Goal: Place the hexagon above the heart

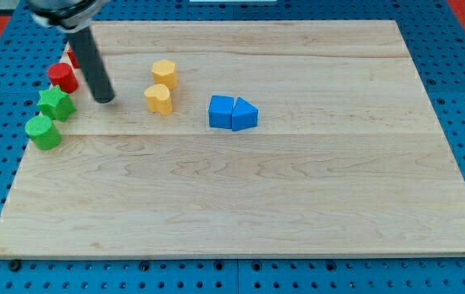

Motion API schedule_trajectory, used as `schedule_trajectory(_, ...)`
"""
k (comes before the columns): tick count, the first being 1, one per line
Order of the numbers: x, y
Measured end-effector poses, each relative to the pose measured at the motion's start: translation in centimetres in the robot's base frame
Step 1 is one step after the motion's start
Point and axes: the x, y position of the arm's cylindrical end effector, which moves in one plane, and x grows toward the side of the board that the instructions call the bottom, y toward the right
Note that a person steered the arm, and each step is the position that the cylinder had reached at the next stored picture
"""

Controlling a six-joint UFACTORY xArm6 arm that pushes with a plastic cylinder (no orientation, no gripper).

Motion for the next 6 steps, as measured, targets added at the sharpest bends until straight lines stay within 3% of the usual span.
schedule_trajectory(1,1.2,9.1)
schedule_trajectory(3,-2.7,-1.4)
schedule_trajectory(4,-5.9,4.9)
schedule_trajectory(5,-0.9,8.8)
schedule_trajectory(6,0.4,8.8)
